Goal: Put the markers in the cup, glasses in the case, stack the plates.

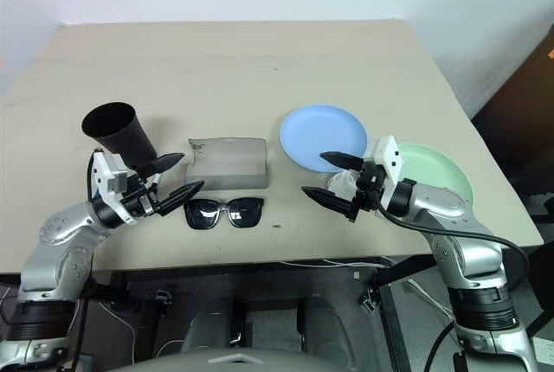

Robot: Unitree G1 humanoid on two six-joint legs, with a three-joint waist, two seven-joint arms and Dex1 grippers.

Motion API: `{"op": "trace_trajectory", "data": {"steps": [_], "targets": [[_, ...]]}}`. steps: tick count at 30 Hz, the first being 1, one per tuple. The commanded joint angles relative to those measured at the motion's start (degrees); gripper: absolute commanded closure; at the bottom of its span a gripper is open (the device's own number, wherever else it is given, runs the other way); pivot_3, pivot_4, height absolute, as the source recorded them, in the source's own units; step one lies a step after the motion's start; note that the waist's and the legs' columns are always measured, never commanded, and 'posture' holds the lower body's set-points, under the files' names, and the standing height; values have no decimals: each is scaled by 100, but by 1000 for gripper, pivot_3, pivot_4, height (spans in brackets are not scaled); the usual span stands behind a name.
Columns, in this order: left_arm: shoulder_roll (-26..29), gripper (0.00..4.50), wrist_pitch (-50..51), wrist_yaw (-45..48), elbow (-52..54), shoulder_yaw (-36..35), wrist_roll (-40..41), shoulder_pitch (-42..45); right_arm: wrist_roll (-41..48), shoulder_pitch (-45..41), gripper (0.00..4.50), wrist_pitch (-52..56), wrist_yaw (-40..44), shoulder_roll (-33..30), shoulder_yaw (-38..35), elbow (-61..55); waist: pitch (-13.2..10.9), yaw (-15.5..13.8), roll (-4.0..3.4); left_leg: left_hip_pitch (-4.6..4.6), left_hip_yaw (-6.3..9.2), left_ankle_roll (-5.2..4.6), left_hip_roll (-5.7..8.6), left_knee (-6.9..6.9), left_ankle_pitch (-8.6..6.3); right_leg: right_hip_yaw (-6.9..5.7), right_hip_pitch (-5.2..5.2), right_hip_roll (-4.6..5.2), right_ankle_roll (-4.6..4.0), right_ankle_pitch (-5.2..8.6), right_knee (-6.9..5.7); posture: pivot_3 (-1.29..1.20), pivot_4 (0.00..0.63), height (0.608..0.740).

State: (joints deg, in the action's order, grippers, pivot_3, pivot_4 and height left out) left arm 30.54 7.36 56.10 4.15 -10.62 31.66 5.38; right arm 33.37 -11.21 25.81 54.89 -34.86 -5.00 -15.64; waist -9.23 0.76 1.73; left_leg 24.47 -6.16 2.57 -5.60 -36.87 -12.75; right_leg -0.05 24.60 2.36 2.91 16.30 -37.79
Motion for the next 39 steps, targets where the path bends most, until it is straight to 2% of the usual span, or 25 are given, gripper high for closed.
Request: {"op": "trace_trajectory", "data": {"steps": [1, 6, 12, 19, 24, 31, 39], "targets": [[62, 40, -175, 83, 13, -9, -94, 127, -74, -68, 0, -227, -54, 23, -54, -90, 0, -1, 0, 0, 0, 0, 0, 0, 0, 0, 0, 0, 0, 0, 0, 0, 150, 726], [16, 40, -179, 102, -145, 1, -103, 310, -176, -92, 0, -420, -203, 168, -44, -89, 0, -1, 0, 0, 1, 0, 0, -2, 0, -1, -1, -2, 0, 0, -1, 0, 150, 726], [-55, 40, -181, 205, -346, 130, -165, 570, 50, -2, 0, -168, -280, -22, -369, -181, 0, -4, 0, 0, 0, 0, 1, -3, 0, -2, -3, -3, 2, -1, 0, 0, 150, 726], [-208, 40, -231, 265, -502, 372, -308, 697, 3, 473, 0, 129, -462, -412, -664, -417, 0, -11, 0, 0, 4, -1, 2, -7, 0, -3, -6, -3, 2, -1, -1, 0, 150, 726], [-262, 40, -214, 345, -662, 506, -373, 913, -159, 619, 0, 939, -775, -958, -550, -681, 0, 0, 0, -2, 4, -1, 2, -11, 0, -2, -6, -3, 2, -1, -6, 0, 150, 726], [-295, 40, -261, 392, -772, 609, -481, 1000, -87, 596, 0, 1765, -919, -1393, -657, -654, 0, -6, 0, 0, 5, -3, 2, -12, -1, -2, -5, -3, 2, 0, -5, 0, 150, 726], [-398, 40, -230, 354, -781, 666, -498, 1083, -393, 885, 0, 2016, -916, -1902, -655, -511, -1, -19, 2, 1, 7, -4, 3, -14, -1, -2, -6, -2, 2, 0, -5, 0, 150, 726]]}}
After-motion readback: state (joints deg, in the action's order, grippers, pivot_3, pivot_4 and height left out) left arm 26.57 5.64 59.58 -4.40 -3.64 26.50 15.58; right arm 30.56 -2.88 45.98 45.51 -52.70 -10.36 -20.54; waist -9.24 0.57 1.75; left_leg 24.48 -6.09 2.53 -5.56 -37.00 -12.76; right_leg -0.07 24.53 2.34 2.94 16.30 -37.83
